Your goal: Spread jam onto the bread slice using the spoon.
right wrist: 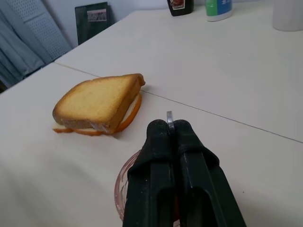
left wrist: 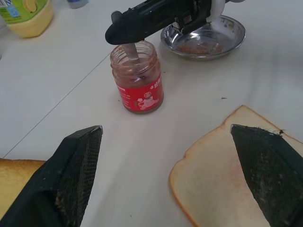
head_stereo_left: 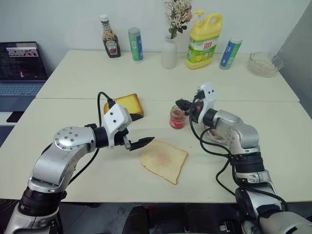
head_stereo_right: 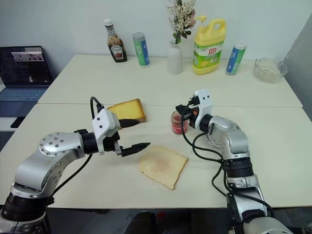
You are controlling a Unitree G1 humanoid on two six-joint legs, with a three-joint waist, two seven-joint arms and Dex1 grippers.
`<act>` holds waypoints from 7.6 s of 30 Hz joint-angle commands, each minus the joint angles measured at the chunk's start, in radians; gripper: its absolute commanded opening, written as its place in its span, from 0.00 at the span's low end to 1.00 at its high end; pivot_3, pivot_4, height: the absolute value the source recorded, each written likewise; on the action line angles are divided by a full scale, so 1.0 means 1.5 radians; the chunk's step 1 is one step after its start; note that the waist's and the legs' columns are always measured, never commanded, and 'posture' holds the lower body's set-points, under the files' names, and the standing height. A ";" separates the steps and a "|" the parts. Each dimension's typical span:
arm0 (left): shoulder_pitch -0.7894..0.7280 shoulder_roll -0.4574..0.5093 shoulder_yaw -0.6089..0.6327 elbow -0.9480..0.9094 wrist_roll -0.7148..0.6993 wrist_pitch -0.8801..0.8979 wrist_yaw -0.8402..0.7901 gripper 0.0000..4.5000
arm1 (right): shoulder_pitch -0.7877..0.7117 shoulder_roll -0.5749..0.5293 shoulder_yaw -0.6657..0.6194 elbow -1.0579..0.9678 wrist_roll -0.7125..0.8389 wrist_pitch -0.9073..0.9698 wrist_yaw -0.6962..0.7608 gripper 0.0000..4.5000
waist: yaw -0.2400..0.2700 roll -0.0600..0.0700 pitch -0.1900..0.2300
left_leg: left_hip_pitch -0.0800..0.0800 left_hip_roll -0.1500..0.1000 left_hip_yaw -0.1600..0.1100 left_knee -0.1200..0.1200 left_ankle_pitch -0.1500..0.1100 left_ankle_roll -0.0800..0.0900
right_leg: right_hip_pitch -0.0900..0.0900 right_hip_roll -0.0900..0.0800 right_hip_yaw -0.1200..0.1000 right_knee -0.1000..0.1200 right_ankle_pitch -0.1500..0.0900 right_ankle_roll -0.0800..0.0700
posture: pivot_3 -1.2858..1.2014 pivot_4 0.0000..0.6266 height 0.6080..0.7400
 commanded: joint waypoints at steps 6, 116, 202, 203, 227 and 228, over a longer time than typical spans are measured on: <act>-0.015 0.001 -0.007 -0.018 0.004 -0.011 0.000 1.00 | -0.035 0.013 -0.078 -0.021 0.092 0.061 -0.036 0.00 | 0.000 0.000 0.000 | 0.000 0.000 0.000 0.000 0.000 0.000 | 0.000 0.000 0.000 0.000 0.000 0.000 | 0.52 0.24 1.00; 0.286 0.028 0.052 -0.078 0.051 -0.230 -0.068 1.00 | 0.198 -0.166 0.185 -0.499 0.124 -0.159 0.116 0.00 | 0.001 0.000 0.000 | -0.010 0.000 0.000 0.001 0.000 0.000 | -0.010 0.000 0.000 0.001 0.000 0.000 | 0.52 0.24 1.00; 0.312 0.104 0.140 -0.056 -0.037 -0.204 -0.164 1.00 | 0.243 0.128 -0.081 -0.156 0.507 0.150 -0.366 0.00 | -0.007 -0.002 -0.002 | -0.003 0.010 0.001 0.001 0.000 0.000 | -0.011 0.010 0.001 0.010 -0.003 -0.006 | 0.52 0.24 1.00; 0.312 0.103 0.139 -0.055 -0.036 -0.205 -0.163 1.00 | 0.242 0.133 -0.081 -0.154 0.505 0.149 -0.368 0.00 | -0.007 -0.002 -0.002 | -0.003 0.010 0.001 0.000 0.000 0.000 | -0.011 0.010 0.001 0.010 -0.003 -0.006 | 0.52 0.24 1.00; 0.304 0.084 0.123 -0.049 -0.017 -0.222 -0.150 1.00 | 0.256 0.064 -0.113 -0.158 0.586 0.192 -0.397 0.00 | -0.006 -0.002 -0.002 | -0.003 0.010 0.002 0.000 0.000 0.000 | -0.011 0.010 0.002 0.010 -0.004 -0.007 | 0.52 0.24 1.00; 0.304 0.084 0.122 -0.050 -0.018 -0.221 -0.150 1.00 | 0.251 0.072 -0.107 -0.150 0.575 0.185 -0.399 0.00 | -0.006 -0.002 -0.002 | -0.003 0.010 0.002 0.000 0.000 0.000 | -0.011 0.010 0.002 0.010 -0.004 -0.007 | 0.52 0.24 1.00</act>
